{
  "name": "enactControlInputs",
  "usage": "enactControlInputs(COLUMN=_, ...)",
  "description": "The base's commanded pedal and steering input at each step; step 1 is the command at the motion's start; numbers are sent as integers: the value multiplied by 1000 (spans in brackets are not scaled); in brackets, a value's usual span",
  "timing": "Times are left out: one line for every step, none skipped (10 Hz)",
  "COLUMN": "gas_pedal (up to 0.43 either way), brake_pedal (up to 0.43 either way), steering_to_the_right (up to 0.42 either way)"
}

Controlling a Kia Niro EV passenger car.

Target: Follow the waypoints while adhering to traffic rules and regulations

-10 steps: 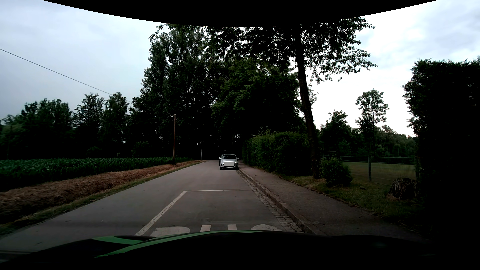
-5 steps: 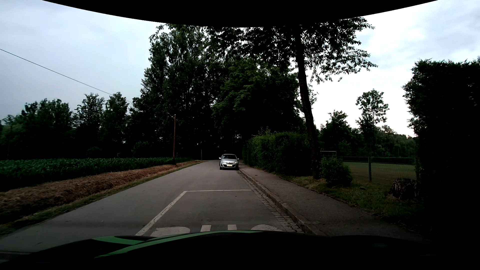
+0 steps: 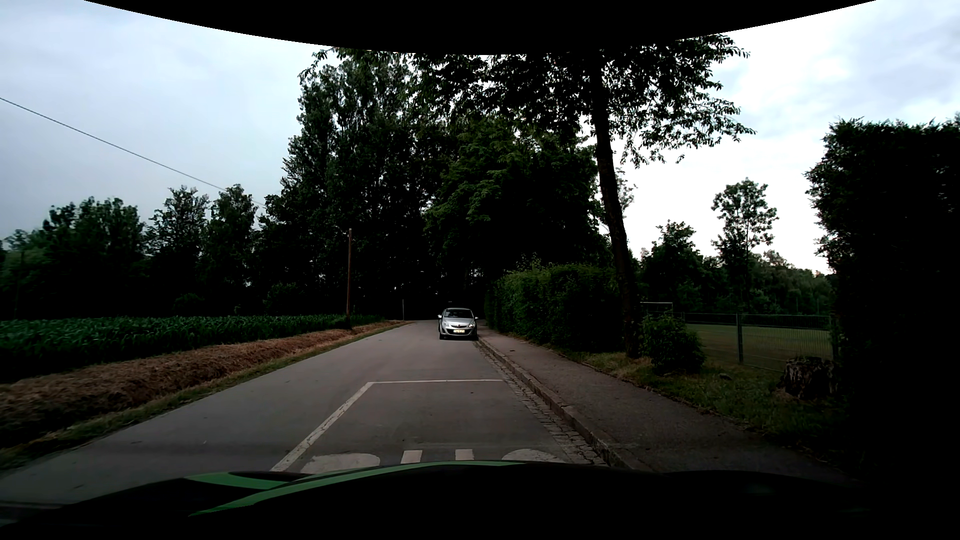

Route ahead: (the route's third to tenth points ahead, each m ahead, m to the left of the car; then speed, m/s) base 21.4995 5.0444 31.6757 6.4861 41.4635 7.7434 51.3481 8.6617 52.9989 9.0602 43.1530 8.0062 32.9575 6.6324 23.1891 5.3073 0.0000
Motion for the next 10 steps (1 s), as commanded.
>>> enactControlInputs(gas_pedal=0, brake_pedal=311, steering_to_the_right=-13)
enactControlInputs(gas_pedal=0, brake_pedal=311, steering_to_the_right=-13)
enactControlInputs(gas_pedal=0, brake_pedal=311, steering_to_the_right=-13)
enactControlInputs(gas_pedal=0, brake_pedal=311, steering_to_the_right=-13)
enactControlInputs(gas_pedal=0, brake_pedal=311, steering_to_the_right=-13)
enactControlInputs(gas_pedal=0, brake_pedal=311, steering_to_the_right=-13)
enactControlInputs(gas_pedal=0, brake_pedal=311, steering_to_the_right=-13)
enactControlInputs(gas_pedal=0, brake_pedal=311, steering_to_the_right=-13)
enactControlInputs(gas_pedal=0, brake_pedal=311, steering_to_the_right=-13)
enactControlInputs(gas_pedal=0, brake_pedal=311, steering_to_the_right=-13)
